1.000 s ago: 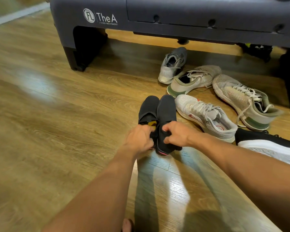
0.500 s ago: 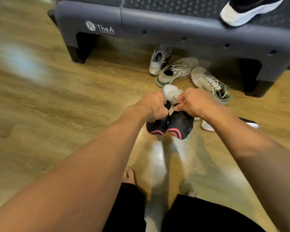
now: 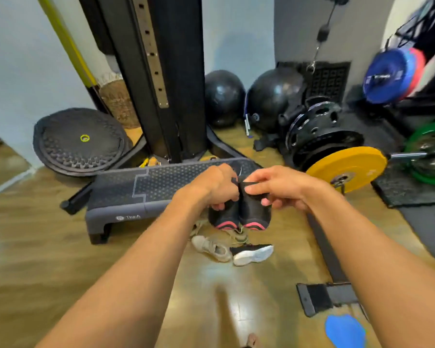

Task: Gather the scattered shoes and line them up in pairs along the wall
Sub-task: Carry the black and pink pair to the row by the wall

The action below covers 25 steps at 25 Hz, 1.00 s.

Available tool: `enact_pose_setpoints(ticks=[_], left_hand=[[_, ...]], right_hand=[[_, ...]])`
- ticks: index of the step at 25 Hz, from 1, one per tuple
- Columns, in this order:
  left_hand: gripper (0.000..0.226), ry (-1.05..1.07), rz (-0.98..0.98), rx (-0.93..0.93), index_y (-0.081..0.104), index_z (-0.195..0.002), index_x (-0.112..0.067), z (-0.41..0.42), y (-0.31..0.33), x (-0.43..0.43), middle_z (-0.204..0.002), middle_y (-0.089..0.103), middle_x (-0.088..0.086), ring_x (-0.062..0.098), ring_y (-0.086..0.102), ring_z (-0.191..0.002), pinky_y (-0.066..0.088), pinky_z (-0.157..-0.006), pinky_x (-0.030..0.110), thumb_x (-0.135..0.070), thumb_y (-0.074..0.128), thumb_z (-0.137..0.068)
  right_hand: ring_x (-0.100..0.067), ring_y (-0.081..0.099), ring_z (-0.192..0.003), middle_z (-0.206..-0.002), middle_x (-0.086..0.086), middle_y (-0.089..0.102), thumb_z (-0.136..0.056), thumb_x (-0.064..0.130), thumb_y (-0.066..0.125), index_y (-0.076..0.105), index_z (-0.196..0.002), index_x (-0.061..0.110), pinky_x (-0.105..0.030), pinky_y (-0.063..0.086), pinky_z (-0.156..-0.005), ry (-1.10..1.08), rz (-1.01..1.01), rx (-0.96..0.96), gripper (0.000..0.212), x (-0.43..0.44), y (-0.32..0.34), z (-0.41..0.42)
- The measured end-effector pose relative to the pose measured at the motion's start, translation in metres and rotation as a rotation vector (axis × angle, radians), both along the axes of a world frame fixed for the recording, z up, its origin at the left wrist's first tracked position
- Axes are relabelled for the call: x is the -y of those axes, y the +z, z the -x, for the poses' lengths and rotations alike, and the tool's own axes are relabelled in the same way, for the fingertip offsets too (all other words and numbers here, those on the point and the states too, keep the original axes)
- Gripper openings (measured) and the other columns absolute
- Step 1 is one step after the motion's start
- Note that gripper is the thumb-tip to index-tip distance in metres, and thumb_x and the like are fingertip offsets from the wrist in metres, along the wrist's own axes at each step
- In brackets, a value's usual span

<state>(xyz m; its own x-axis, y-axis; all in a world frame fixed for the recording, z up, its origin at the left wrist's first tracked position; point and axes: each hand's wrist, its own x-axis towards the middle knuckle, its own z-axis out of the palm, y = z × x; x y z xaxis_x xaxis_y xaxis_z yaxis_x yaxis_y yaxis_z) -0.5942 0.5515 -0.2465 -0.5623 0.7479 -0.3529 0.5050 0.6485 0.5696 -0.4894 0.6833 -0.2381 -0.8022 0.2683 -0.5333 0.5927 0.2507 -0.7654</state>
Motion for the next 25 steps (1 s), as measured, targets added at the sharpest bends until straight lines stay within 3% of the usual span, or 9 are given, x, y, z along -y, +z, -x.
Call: enact_pose_setpoints(ticks=[2, 4, 6, 11, 14, 20, 25], left_hand=[[0.011, -0.101, -0.040, -0.047, 0.059, -0.090, -0.011, -0.017, 0.043, -0.011, -0.063, 0.067, 0.017, 0.027, 0.068, -0.054, 0.059, -0.053, 0.036, -0.011, 0.063, -0.079], [0.003, -0.240, -0.102, -0.169, 0.058, -0.077, -0.014, -0.042, 0.081, -0.028, -0.071, 0.068, 0.017, 0.031, 0.069, -0.063, 0.058, -0.057, 0.036, -0.014, 0.061, -0.078], [0.009, -0.378, -0.182, -0.275, 0.056, -0.071, -0.017, -0.073, 0.110, -0.044, -0.077, 0.067, 0.015, 0.032, 0.066, -0.070, 0.054, -0.060, 0.034, -0.019, 0.061, -0.078], [0.011, -0.681, -0.314, -0.305, 0.057, -0.067, -0.016, -0.178, 0.183, -0.084, -0.055, 0.062, 0.007, 0.019, 0.063, -0.045, 0.051, -0.048, 0.027, -0.020, 0.062, -0.076], [0.009, -0.872, -0.412, -0.271, 0.057, -0.068, -0.013, -0.273, 0.223, -0.095, -0.053, 0.063, 0.013, 0.021, 0.060, -0.040, 0.052, -0.045, 0.028, -0.016, 0.062, -0.075], [0.010, -1.204, -0.594, -0.272, 0.059, -0.073, -0.006, -0.479, 0.266, -0.079, -0.063, 0.058, 0.012, 0.032, 0.059, -0.065, 0.044, -0.055, 0.032, -0.015, 0.061, -0.076], [0.014, -1.453, -0.617, -0.192, 0.060, -0.072, -0.001, -0.670, 0.264, -0.029, -0.062, 0.055, 0.011, 0.028, 0.053, -0.062, 0.041, -0.054, 0.034, -0.014, 0.062, -0.077]], right_hand=[[-0.009, 0.058, -0.047, -0.077, -0.006, 0.059, -0.081, 0.010, 0.074, 0.061, -0.108, 0.013, -0.018, 0.044, -0.039, -0.078, 0.022, -0.079, 0.030, 0.001, 0.042, -0.027], [-0.012, 0.057, -0.045, -0.067, -0.010, 0.057, -0.081, 0.008, 0.074, 0.059, -0.107, 0.006, -0.023, 0.051, -0.045, -0.166, -0.148, -0.142, 0.030, 0.005, 0.081, -0.063], [-0.015, 0.056, -0.043, -0.057, -0.008, 0.056, -0.084, 0.006, 0.068, 0.059, -0.108, 0.003, -0.026, 0.053, -0.045, -0.281, -0.321, -0.151, 0.025, 0.011, 0.116, -0.100], [-0.021, 0.062, -0.044, -0.052, -0.006, 0.058, -0.085, 0.007, 0.061, 0.060, -0.096, 0.013, -0.029, 0.053, -0.045, -0.584, -0.604, -0.099, 0.013, 0.030, 0.189, -0.218], [-0.016, 0.060, -0.038, -0.048, -0.004, 0.058, -0.087, 0.008, 0.060, 0.057, -0.096, 0.015, -0.020, 0.043, -0.036, -0.798, -0.736, -0.062, 0.012, 0.051, 0.227, -0.313], [-0.019, 0.060, -0.040, -0.051, -0.005, 0.057, -0.084, 0.008, 0.058, 0.060, -0.083, 0.011, -0.035, 0.057, -0.049, -1.158, -0.886, -0.023, 0.004, 0.117, 0.259, -0.507], [-0.017, 0.061, -0.039, -0.052, -0.003, 0.059, -0.085, 0.010, 0.057, 0.059, -0.078, 0.015, -0.025, 0.045, -0.042, -1.407, -0.909, 0.057, 0.009, 0.194, 0.252, -0.680]])
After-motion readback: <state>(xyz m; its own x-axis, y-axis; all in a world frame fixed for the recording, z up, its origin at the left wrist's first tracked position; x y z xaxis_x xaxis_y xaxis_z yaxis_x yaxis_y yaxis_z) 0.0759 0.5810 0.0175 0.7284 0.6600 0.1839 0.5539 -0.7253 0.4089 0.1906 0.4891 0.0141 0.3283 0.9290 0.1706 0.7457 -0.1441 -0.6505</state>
